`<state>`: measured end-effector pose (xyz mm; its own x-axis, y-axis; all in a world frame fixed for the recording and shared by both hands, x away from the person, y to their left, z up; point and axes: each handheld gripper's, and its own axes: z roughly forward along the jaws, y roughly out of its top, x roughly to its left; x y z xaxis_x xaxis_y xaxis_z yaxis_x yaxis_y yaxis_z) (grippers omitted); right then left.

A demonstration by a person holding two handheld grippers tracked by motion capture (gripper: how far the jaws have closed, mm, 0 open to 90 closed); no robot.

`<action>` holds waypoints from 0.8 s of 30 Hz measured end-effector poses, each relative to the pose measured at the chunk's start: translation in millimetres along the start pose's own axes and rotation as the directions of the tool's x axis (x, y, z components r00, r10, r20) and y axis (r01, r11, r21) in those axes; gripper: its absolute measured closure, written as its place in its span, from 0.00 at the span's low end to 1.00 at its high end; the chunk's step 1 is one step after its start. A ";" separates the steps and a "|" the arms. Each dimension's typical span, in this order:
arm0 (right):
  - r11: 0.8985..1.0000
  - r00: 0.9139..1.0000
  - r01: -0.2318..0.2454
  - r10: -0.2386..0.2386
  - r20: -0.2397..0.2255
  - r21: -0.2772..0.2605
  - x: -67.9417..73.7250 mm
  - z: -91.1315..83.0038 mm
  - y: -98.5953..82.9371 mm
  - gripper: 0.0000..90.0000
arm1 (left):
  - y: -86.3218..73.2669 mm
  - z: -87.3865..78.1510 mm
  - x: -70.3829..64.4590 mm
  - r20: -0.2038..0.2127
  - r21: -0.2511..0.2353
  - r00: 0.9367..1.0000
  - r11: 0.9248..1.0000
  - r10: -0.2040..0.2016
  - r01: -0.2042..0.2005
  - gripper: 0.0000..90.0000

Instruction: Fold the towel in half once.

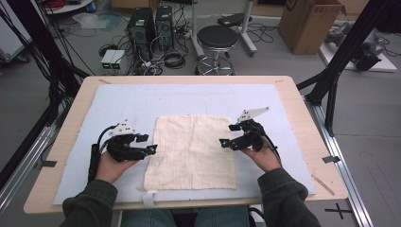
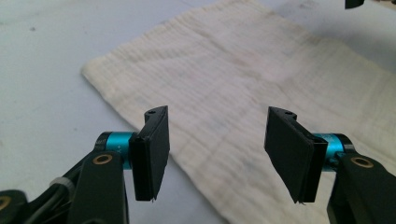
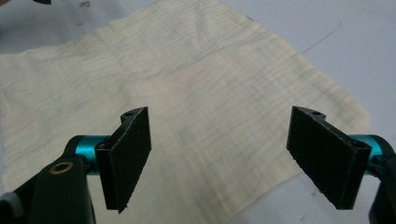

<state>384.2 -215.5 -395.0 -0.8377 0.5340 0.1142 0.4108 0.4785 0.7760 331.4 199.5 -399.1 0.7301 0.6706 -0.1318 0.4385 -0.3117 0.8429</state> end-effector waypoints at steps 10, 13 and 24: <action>1.000 0.999 -0.011 0.011 0.035 -0.006 -29.1 -6.1 32.9 0.26 | 38.9 13.9 26.8 0.002 0.015 0.999 0.998 -0.054 0.054 0.48; 0.999 0.998 -0.037 0.038 0.048 -0.013 -38.2 -6.3 37.5 0.28 | 47.1 18.2 34.7 -0.014 0.005 0.998 0.998 -0.064 0.064 0.50; 0.990 0.988 -0.141 0.142 0.061 -0.017 -67.7 13.1 28.8 0.41 | 42.3 55.2 61.5 -0.121 0.031 0.988 0.994 -0.096 0.100 0.60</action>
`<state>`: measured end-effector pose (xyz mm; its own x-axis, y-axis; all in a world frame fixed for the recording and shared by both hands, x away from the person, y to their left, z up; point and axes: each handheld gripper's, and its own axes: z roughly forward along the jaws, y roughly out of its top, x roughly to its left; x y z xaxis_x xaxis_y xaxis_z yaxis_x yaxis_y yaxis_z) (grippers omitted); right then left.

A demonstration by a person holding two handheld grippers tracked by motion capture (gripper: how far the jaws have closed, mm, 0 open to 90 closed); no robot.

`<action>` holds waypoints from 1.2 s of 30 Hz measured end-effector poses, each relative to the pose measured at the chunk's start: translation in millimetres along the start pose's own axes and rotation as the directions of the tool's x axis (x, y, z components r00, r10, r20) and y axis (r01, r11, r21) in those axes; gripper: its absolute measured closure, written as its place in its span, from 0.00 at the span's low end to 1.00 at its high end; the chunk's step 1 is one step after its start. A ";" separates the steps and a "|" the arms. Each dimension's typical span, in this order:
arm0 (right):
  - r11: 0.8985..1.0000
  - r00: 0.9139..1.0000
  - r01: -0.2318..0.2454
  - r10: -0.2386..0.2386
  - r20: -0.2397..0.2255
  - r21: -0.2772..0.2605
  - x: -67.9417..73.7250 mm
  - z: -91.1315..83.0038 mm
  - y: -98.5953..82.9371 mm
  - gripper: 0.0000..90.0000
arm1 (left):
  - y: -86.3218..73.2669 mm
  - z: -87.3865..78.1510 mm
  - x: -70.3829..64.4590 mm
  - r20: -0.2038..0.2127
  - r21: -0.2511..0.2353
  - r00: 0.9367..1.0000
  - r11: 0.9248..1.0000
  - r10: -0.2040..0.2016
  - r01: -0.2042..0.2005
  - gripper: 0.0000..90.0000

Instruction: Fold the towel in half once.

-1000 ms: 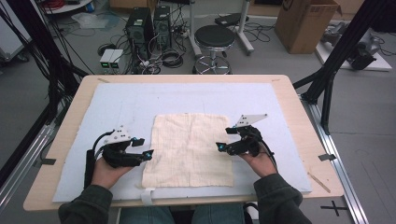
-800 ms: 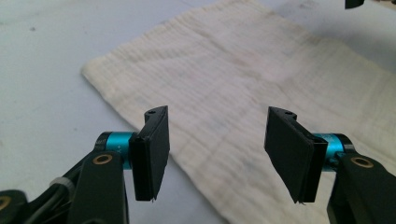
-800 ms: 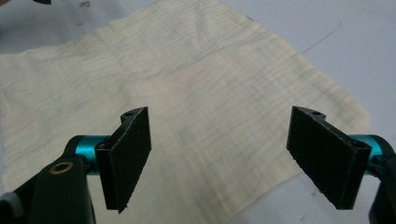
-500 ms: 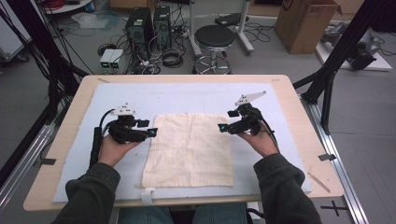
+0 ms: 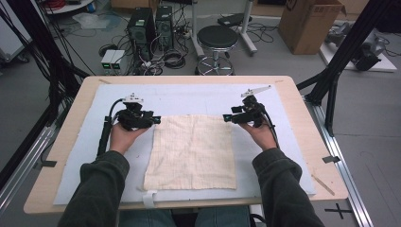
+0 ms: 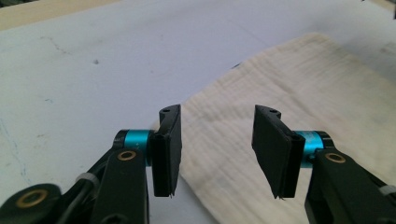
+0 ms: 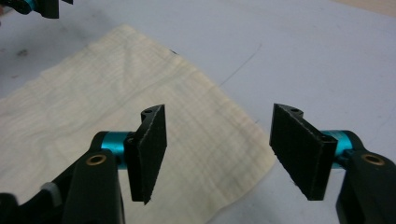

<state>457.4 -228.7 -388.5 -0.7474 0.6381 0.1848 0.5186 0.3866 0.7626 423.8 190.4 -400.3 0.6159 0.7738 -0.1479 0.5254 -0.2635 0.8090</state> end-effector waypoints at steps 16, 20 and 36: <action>0.993 0.994 -0.045 0.035 0.099 0.108 -22.2 35.8 -13.1 0.63 | -13.9 38.2 18.1 -0.095 0.034 0.989 0.992 -0.116 0.120 0.68; 0.988 0.992 -0.073 0.058 0.110 0.139 -25.6 40.9 -16.8 0.67 | -14.9 45.7 16.9 -0.104 0.077 0.989 0.990 -0.109 0.117 0.64; 0.987 0.991 -0.051 0.031 0.127 0.155 -18.3 44.4 -14.1 0.95 | -13.1 44.0 13.0 -0.125 0.057 0.989 0.995 -0.075 0.082 0.97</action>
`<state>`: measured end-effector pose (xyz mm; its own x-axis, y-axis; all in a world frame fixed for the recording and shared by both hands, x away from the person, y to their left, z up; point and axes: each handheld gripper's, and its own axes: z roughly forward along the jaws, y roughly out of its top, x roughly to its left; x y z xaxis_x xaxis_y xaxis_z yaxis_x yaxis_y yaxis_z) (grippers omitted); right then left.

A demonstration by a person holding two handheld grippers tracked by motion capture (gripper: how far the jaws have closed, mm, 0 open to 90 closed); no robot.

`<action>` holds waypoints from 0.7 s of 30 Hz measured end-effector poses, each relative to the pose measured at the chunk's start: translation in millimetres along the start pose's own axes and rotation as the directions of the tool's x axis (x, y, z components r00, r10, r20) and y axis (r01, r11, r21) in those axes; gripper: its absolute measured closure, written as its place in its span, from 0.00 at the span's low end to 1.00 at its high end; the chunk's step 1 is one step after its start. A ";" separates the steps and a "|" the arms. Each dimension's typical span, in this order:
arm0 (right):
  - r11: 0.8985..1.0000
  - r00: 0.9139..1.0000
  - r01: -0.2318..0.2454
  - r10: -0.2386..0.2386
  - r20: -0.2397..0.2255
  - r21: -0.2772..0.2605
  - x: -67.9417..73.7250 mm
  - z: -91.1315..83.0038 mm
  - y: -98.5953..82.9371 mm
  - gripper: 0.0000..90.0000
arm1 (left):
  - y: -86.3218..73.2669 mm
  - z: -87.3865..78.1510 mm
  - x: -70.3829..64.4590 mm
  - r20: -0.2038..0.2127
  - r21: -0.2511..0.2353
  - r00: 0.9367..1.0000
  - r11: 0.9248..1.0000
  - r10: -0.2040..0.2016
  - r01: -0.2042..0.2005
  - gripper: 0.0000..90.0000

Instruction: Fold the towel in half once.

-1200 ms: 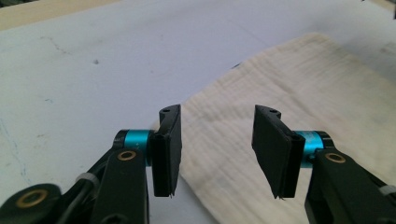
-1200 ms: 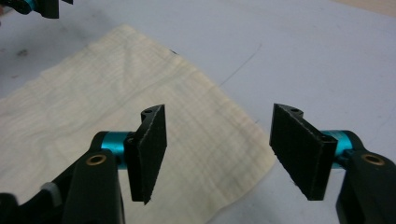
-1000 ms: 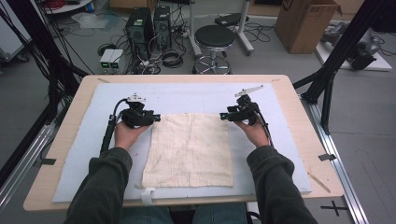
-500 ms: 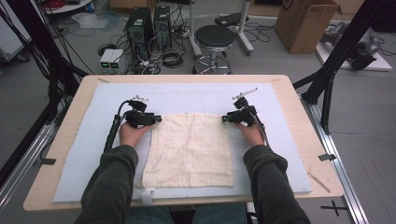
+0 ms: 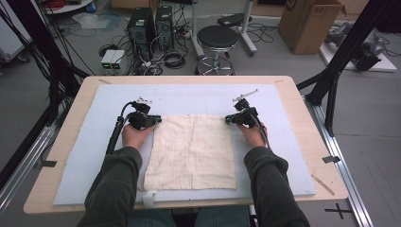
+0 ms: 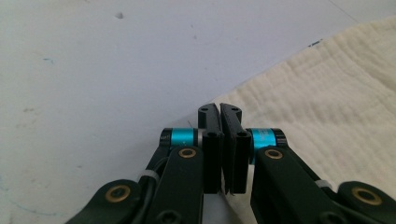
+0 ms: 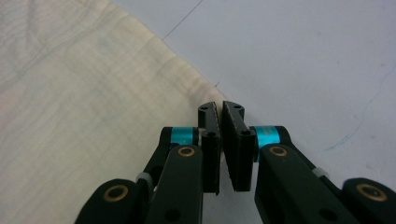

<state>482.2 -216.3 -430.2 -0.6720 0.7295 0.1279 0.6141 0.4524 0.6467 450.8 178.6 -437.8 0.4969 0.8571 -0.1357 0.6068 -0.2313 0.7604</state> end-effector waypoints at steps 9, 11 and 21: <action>0.997 0.999 0.047 -0.047 -0.003 -0.069 4.1 -14.2 7.0 0.96 | 6.3 -17.4 4.1 0.019 -0.077 1.000 0.997 0.000 0.001 0.97; 0.995 0.999 0.046 -0.046 -0.004 -0.086 3.7 -18.4 8.0 0.96 | 7.6 -20.6 4.2 0.025 -0.089 1.000 0.996 0.002 0.000 0.97; 0.986 0.998 0.031 -0.038 -0.040 -0.164 7.9 -42.9 11.7 0.96 | 11.2 -38.5 -2.0 0.060 -0.124 0.997 0.991 0.055 -0.047 0.97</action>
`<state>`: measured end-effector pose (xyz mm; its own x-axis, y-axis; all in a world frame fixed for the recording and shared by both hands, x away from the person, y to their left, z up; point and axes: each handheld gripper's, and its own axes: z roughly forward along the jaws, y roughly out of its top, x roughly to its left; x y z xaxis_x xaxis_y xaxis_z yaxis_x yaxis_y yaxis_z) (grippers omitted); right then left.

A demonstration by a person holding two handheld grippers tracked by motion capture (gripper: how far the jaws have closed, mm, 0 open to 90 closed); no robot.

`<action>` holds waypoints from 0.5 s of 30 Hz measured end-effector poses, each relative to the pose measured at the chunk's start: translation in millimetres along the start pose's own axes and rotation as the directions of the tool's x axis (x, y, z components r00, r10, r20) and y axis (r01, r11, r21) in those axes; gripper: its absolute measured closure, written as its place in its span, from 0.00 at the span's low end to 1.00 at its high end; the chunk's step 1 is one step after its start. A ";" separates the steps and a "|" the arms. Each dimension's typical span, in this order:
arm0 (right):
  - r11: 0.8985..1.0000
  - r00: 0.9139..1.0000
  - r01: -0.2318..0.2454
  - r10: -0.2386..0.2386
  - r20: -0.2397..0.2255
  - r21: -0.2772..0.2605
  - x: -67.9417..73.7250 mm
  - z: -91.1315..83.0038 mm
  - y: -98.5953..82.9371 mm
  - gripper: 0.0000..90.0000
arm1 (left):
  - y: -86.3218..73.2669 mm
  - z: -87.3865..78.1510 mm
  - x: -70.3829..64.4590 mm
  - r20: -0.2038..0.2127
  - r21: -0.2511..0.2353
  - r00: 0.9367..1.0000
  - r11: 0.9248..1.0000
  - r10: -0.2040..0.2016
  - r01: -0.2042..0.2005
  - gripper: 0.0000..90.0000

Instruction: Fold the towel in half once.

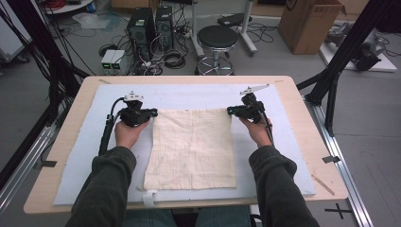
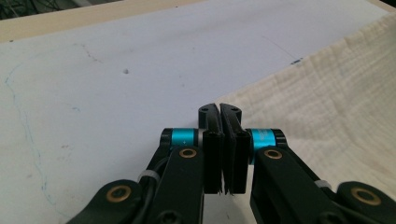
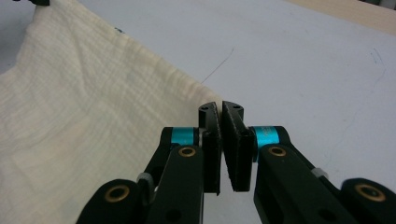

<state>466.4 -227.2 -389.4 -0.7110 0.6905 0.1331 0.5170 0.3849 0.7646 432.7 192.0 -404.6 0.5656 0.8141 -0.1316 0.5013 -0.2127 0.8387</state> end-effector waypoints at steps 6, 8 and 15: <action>1.000 1.000 0.006 -0.006 -0.017 -0.004 4.6 -7.0 0.2 0.96 | -2.8 -8.5 -5.4 0.008 -0.012 1.000 1.000 0.021 -0.021 0.97; 1.000 1.000 0.005 -0.005 -0.027 -0.012 6.0 -9.1 0.4 0.96 | -4.3 -11.2 -7.3 0.010 -0.016 0.999 0.999 0.033 -0.033 0.97; 1.000 0.998 0.016 -0.017 -0.068 -0.017 13.4 -14.9 -2.6 0.96 | -6.2 -22.8 -16.5 0.032 -0.038 0.997 0.997 0.067 -0.066 0.97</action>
<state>448.4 -228.1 -380.2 -0.7504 0.6408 0.1624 0.4972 0.3852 0.7775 405.3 192.2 -395.6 0.6188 0.7802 -0.0917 0.4374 -0.2452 0.8652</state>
